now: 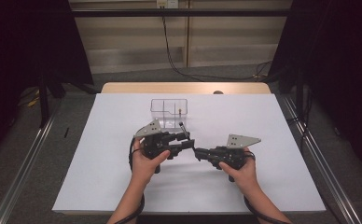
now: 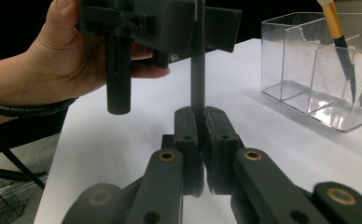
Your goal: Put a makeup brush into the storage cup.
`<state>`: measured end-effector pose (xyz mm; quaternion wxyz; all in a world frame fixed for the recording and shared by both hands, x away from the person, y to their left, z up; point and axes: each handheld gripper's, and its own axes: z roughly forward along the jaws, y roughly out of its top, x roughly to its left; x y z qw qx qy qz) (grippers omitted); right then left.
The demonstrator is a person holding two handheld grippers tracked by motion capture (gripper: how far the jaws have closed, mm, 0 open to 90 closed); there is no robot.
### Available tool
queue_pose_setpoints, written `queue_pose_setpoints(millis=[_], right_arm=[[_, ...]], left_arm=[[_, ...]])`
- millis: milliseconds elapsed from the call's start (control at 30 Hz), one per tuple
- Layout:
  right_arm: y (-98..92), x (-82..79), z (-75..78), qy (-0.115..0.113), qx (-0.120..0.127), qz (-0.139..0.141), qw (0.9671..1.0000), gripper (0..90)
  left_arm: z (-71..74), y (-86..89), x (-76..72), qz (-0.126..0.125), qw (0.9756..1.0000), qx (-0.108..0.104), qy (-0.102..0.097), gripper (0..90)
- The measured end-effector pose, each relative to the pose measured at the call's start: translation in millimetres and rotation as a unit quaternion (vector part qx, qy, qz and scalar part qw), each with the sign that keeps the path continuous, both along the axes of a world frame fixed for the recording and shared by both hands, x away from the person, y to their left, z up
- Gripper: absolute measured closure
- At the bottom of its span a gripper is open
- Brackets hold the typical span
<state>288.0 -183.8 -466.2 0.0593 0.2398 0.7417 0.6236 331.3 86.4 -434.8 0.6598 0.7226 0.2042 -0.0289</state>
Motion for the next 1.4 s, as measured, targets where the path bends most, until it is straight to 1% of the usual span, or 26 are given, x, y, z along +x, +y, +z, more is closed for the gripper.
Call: queue_pose_setpoints(millis=[33,67,133,167,233,267,400,533,733,933,1033,1067,1200,1233,1333,1400], right_arm=[[0.0,0.0,0.0,0.000,0.001,0.000,1.0000,84.9],[0.0,0.0,0.0,0.001,0.000,-0.001,1.0000,84.9],[-0.2,0.2,-0.4,0.002,0.003,-0.002,1.0000,84.9],[-0.3,0.1,-0.5,0.003,0.003,-0.003,1.0000,84.9],[-0.2,0.3,-0.8,0.005,0.004,-0.002,1.0000,84.9],[0.1,0.3,-0.8,0.004,0.004,-0.001,1.0000,84.8],[2.2,-0.2,-0.7,0.006,0.002,0.001,1.0000,84.8],[5.0,-0.5,-1.8,0.012,0.000,0.002,0.9999,84.7],[6.2,-0.9,-1.6,0.017,0.006,-0.001,0.9998,84.7],[8.1,-0.8,-3.2,0.021,0.010,-0.001,0.9997,84.5],[8.9,-1.2,-2.3,0.023,0.012,-0.001,0.9997,83.9],[9.2,-1.3,-1.9,0.023,0.012,0.000,0.9997,83.1],[9.9,-2.8,-0.4,0.019,0.007,0.003,0.9998,75.0],[9.8,-3.1,-0.1,0.019,0.006,0.004,0.9998,72.5],[8.6,-4.2,1.9,0.012,-0.006,0.002,0.9999,65.2],[7.7,-4.9,3.3,0.008,-0.006,0.001,0.9999,58.5]], left_arm=[[-0.3,-0.1,-0.3,0.003,1.0000,-0.002,0.000,64.4],[-0.7,-0.3,-0.2,0.000,1.0000,-0.006,0.002,67.7],[-1.5,-0.6,-0.4,-0.002,0.9999,-0.010,0.004,71.8],[-1.6,-0.9,-0.6,-0.003,0.9999,-0.015,0.004,75.3],[-1.5,-1.0,-1.0,-0.002,0.9999,-0.017,0.002,78.9],[-2.0,-0.9,-0.7,-0.004,0.9997,-0.021,0.007,80.9],[-2.5,-2.0,-1.6,-0.011,0.9996,-0.026,0.009,83.1],[-1.9,-5.0,-3.2,-0.012,0.9997,-0.022,0.002,83.7],[-2.1,-6.7,-3.8,-0.012,0.9995,-0.028,-0.004,83.8],[-1.8,-8.7,-3.6,-0.015,0.9995,-0.024,-0.012,83.8],[-1.3,-8.9,-4.1,-0.013,0.9994,-0.028,-0.014,83.8],[-1.2,-8.6,-4.2,-0.013,0.9994,-0.027,-0.014,83.8],[0.0,-6.1,-4.2,-0.009,0.9995,-0.025,-0.020,83.7],[0.3,-4.9,-3.8,-0.007,0.9994,-0.026,-0.023,83.7],[1.1,-2.0,-3.8,-0.004,0.9993,-0.027,-0.024,83.8],[1.4,-0.4,-3.9,-0.003,0.9993,-0.027,-0.024,83.8]])
